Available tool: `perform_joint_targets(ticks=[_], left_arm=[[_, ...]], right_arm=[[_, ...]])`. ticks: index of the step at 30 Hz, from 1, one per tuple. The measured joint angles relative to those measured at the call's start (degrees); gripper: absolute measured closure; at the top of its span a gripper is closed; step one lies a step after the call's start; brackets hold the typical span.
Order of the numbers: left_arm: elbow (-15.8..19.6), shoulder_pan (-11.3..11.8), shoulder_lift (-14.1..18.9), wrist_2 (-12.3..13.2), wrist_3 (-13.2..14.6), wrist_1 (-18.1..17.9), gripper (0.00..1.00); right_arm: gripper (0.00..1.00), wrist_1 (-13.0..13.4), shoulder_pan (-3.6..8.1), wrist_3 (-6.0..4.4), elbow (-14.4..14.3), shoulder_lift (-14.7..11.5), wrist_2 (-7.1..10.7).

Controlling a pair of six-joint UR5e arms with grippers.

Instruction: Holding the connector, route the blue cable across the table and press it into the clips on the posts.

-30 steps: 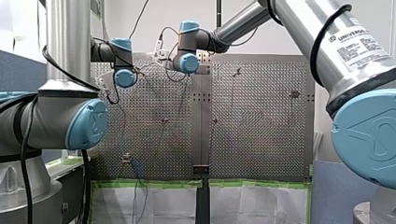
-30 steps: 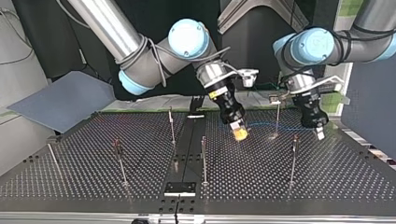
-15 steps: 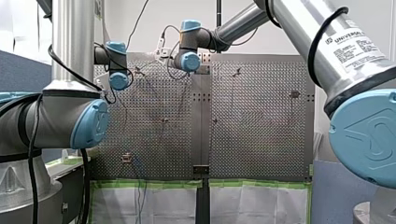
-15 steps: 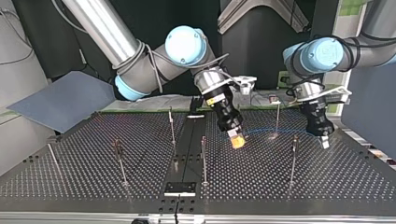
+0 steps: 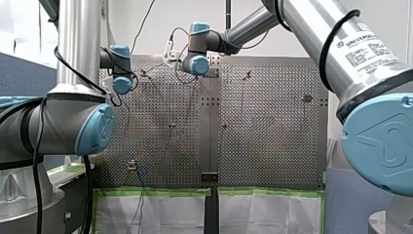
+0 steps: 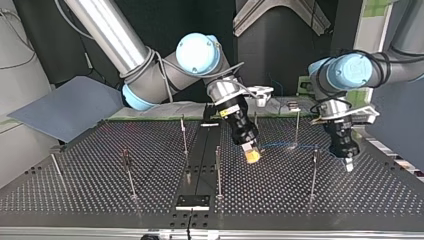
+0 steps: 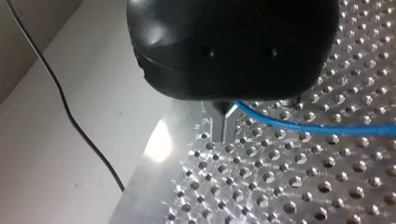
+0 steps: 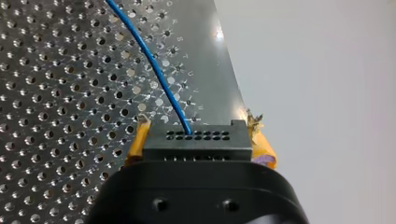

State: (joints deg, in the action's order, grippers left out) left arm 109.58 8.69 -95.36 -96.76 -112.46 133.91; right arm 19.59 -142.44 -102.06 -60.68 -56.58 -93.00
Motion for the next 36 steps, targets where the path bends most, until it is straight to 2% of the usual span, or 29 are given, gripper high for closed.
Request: perform_joint_targets(ticks=[8, 14, 20, 28, 36], left_arm=[[-3.23, -0.05, -4.07, 1.49, 0.30, -0.65, 1.00], [-3.55, -0.02, -6.32, 1.16, 0.21, -0.48, 1.00], [-3.55, 0.02, -6.60, 1.06, 0.07, -0.41, 1.00], [-3.58, -0.14, -6.62, 1.08, 0.08, 0.15, 1.00], [-3.53, -0.03, -6.62, 0.77, -0.08, 0.41, 1.00]], right_arm=[[1.00, -0.29, 0.78, 0.00, 0.84, 0.14, -0.37], [1.00, -0.53, 1.49, 0.00, 0.87, 0.18, -0.71], [1.00, -1.27, 2.10, 0.00, 0.87, 0.23, -1.64], [1.00, -3.57, 2.97, 0.33, 0.88, 0.24, -3.58], [1.00, -3.82, 3.27, 0.89, 1.01, 0.19, -3.58]])
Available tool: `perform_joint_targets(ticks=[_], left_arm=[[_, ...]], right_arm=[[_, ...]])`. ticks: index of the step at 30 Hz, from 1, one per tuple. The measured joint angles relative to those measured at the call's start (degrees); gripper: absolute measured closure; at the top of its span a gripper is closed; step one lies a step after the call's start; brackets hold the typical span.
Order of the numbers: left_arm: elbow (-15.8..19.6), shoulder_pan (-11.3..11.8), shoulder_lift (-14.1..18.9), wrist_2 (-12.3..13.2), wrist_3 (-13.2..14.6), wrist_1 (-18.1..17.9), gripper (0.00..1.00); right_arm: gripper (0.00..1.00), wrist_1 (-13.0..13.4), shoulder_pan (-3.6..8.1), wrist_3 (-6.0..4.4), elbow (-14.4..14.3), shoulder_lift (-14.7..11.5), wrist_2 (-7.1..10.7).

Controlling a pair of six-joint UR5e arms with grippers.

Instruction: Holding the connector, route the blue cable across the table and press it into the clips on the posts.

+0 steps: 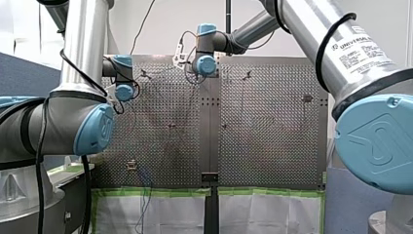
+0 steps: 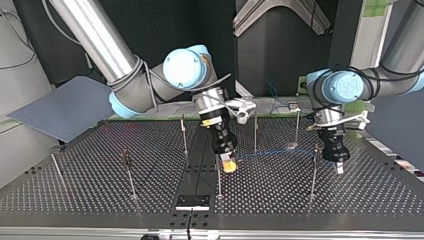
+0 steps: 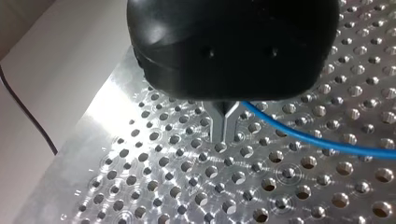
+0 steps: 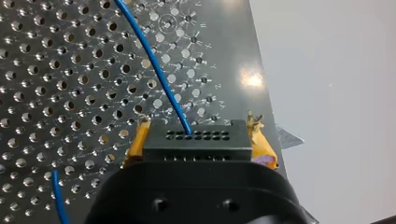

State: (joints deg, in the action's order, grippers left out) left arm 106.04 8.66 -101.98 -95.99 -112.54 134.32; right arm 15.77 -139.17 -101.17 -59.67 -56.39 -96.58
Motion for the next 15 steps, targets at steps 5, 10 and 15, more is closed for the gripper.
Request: perform_joint_targets(ticks=[5, 10, 15], left_arm=[[0.23, 0.14, 0.00, -1.51, -0.43, 0.51, 1.00], [0.61, 0.33, 0.02, -3.50, -0.95, 2.44, 0.97], [1.28, 0.32, 0.74, -4.09, -1.21, 4.98, 0.89]], right_arm=[[1.00, -0.66, -0.23, 1.53, 0.94, 0.05, 1.46], [1.00, -1.21, -1.01, 2.25, 1.79, 0.05, 2.30], [1.00, -1.77, -1.78, 2.35, 1.94, 0.10, 1.99]])
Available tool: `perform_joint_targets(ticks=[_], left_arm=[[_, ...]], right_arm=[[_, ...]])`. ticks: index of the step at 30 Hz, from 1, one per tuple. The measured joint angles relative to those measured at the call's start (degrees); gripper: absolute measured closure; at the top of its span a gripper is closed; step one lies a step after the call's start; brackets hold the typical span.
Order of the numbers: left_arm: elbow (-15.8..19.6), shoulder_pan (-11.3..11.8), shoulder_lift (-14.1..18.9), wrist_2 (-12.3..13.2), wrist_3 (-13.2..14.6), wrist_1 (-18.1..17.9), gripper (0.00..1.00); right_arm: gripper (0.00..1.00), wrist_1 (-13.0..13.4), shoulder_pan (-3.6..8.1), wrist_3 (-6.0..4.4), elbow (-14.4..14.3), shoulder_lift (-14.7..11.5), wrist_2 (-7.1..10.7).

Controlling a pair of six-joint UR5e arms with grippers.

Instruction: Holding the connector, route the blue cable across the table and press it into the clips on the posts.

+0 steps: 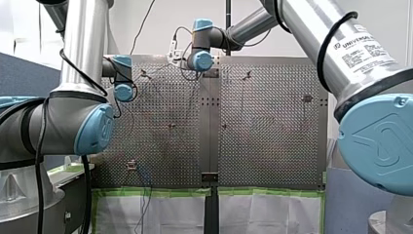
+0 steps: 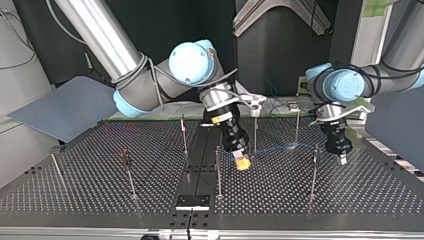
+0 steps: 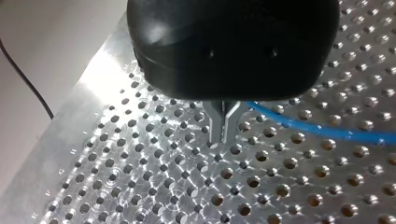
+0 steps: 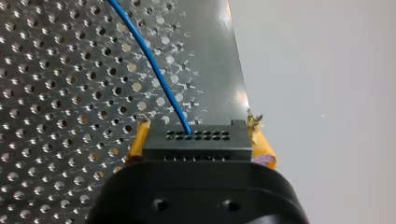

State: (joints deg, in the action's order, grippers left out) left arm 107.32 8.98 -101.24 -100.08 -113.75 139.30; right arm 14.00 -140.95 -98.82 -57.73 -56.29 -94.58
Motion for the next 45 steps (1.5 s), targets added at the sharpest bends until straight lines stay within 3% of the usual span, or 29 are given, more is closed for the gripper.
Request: perform_joint_targets(ticks=[1, 2, 3, 4, 5, 6, 7, 15, 25, 34, 45], left_arm=[[0.31, 0.02, 0.32, -0.04, -0.17, 0.46, 0.78], [0.84, 0.06, 0.85, -0.05, -0.53, 1.10, 0.78], [1.26, 0.08, 1.28, -0.04, -0.87, 1.42, 0.67], [1.67, 0.10, 1.70, -0.01, -1.24, 1.59, 0.44], [2.23, 0.12, 2.28, 0.04, -1.75, 1.59, 0.44], [2.68, 0.13, 2.72, 0.13, -2.15, 1.45, 0.19], [3.12, 0.13, 3.16, 0.32, -2.58, 1.20, 0.04], [7.26, -0.43, 7.31, 3.23, -6.55, 1.67, 0.00], [8.86, -1.48, 12.23, 4.52, -6.05, 6.45, 0.00], [9.05, -3.82, 16.77, 6.18, -3.49, 10.99, 0.00], [10.30, -7.20, 20.88, 5.78, 1.53, 16.07, 0.00]], right_arm=[[1.00, -0.10, -0.11, 0.00, 0.00, 0.02, -0.13], [1.00, -0.23, -0.23, 0.01, 0.00, 0.09, -0.28], [1.00, -0.33, -0.32, 0.01, 0.01, 0.16, -0.37], [1.00, -0.43, -0.39, 0.02, 0.01, 0.29, -0.44], [1.00, -0.55, -0.47, 0.01, 0.02, 0.54, -0.52], [1.00, -0.62, -0.51, 0.01, 0.03, 0.75, -0.57], [1.00, -0.68, -0.55, -0.01, 0.02, 1.09, -0.63], [1.00, -0.73, -0.54, -0.44, 0.02, 3.23, -0.92], [1.00, -0.67, -0.01, -0.92, 0.02, 5.18, -0.95], [1.00, -0.77, 0.61, -0.99, 0.03, 6.06, -0.78], [1.00, -0.66, 0.98, -1.03, 0.03, 6.12, -0.75]])
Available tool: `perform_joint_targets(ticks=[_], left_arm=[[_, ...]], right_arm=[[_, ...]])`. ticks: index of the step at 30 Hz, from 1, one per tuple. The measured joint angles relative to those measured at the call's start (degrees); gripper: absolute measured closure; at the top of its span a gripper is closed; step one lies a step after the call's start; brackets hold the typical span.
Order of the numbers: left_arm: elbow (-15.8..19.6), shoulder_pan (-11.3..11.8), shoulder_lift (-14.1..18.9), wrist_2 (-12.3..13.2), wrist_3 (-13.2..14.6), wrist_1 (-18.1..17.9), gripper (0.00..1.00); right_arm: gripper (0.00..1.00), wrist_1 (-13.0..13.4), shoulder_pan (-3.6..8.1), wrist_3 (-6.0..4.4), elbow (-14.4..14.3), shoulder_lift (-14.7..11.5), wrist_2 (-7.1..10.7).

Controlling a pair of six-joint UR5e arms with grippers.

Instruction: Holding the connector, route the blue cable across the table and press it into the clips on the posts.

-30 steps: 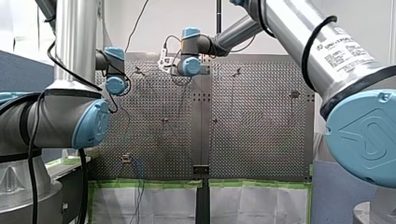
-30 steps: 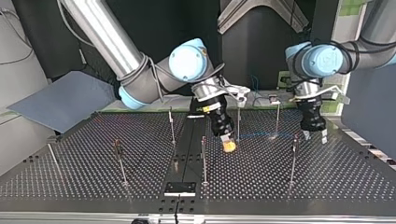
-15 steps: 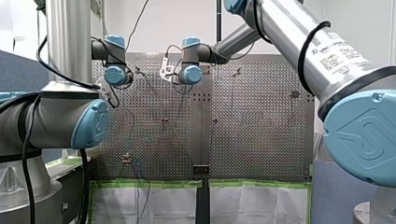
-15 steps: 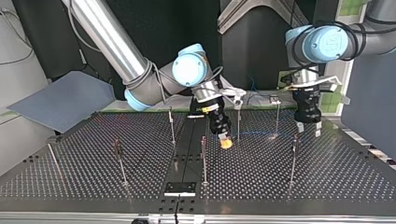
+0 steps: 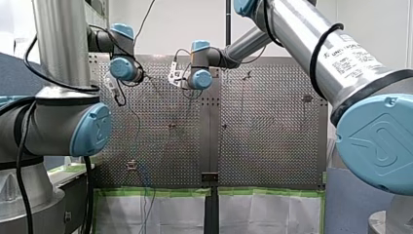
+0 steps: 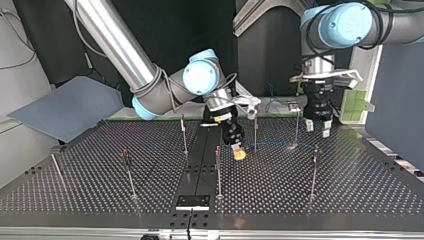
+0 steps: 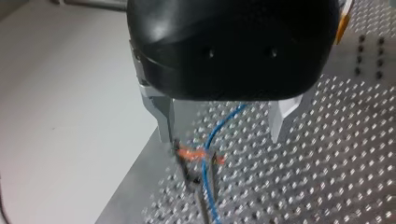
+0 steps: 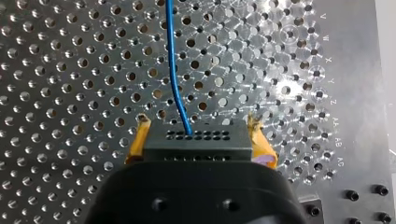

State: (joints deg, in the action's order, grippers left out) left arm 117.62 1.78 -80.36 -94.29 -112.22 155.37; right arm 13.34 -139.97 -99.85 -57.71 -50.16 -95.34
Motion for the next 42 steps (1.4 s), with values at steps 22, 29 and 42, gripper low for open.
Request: perform_joint_targets(ticks=[22, 29, 42], left_arm=[[-3.48, -3.27, -3.52, 0.11, 11.14, -0.07, 0.00], [-4.94, -3.87, -6.25, -0.06, 14.49, -1.96, 0.00], [-9.60, -5.73, -12.21, -1.00, 17.17, -4.86, 0.00]], right_arm=[[1.00, -0.08, 0.47, -0.01, 0.00, 0.01, 0.56], [1.00, -0.14, 0.63, -0.01, 0.01, 0.01, 0.58], [1.00, -0.15, 0.83, 0.00, 0.00, 0.01, 0.61]])
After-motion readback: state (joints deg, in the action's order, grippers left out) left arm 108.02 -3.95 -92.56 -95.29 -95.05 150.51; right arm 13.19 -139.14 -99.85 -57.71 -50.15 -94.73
